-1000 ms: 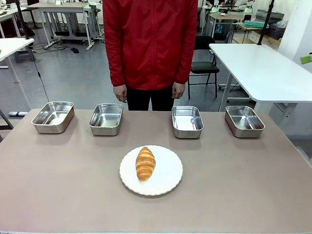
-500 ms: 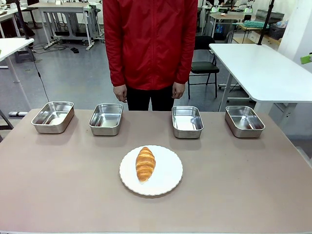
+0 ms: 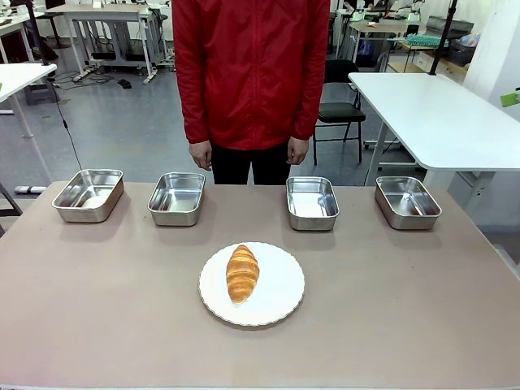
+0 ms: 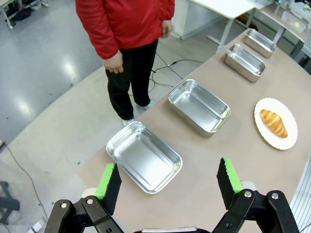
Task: Place the bread in the container.
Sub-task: Place the Butter Roll into the Airtight Container indicated by the human.
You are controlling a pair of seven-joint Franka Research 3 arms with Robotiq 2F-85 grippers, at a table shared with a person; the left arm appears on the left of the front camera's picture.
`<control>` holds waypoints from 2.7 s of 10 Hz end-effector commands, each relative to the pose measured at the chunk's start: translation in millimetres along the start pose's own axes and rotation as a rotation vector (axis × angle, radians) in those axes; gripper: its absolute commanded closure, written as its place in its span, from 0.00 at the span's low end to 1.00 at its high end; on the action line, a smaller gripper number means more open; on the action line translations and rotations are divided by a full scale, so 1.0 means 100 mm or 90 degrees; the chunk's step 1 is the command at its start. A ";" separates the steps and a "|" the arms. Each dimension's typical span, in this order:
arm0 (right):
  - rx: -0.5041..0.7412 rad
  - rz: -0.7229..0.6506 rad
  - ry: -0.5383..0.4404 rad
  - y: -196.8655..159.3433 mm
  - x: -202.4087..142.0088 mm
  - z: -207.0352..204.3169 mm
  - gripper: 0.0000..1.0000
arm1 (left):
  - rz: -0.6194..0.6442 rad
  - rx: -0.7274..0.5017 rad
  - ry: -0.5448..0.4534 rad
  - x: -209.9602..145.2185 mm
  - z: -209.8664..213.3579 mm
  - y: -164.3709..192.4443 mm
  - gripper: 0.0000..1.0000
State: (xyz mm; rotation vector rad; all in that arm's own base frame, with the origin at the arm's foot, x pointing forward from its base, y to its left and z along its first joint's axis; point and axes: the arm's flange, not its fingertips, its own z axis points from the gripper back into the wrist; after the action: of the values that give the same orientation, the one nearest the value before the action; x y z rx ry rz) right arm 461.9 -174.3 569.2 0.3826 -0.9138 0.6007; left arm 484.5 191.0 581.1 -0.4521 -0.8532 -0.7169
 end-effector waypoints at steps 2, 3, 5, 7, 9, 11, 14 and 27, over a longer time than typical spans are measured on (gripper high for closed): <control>0.001 0.002 -0.003 0.01 0.01 0.00 0.00 | -0.006 -0.006 -0.007 -0.01 0.01 0.00 0.00; 0.001 0.002 -0.003 0.01 0.01 0.00 0.00 | -0.006 -0.006 -0.007 -0.01 0.01 0.00 0.00; 0.001 0.002 -0.003 0.01 0.01 0.00 0.00 | -0.006 -0.006 -0.007 -0.01 0.01 0.00 0.00; 0.001 0.002 -0.003 0.01 0.01 0.00 0.00 | -0.006 -0.006 -0.007 -0.01 0.01 0.00 0.00; 0.001 0.002 -0.003 0.01 0.01 0.00 0.00 | -0.006 -0.006 -0.007 -0.01 0.01 0.00 0.00; 0.001 0.002 -0.003 0.01 0.01 0.00 0.00 | -0.006 -0.006 -0.007 -0.01 0.01 0.00 0.00; 0.001 0.002 -0.003 0.01 0.01 0.00 0.00 | -0.006 -0.006 -0.007 -0.01 0.01 0.00 0.00; 0.001 0.002 -0.003 0.01 0.01 0.00 0.00 | -0.006 -0.006 -0.007 -0.01 0.01 0.00 0.00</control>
State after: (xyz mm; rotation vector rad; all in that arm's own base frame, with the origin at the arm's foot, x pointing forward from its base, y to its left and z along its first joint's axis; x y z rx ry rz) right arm 461.9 -174.3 569.2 0.3826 -0.9138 0.6007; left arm 484.5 191.0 581.1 -0.4521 -0.8532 -0.7169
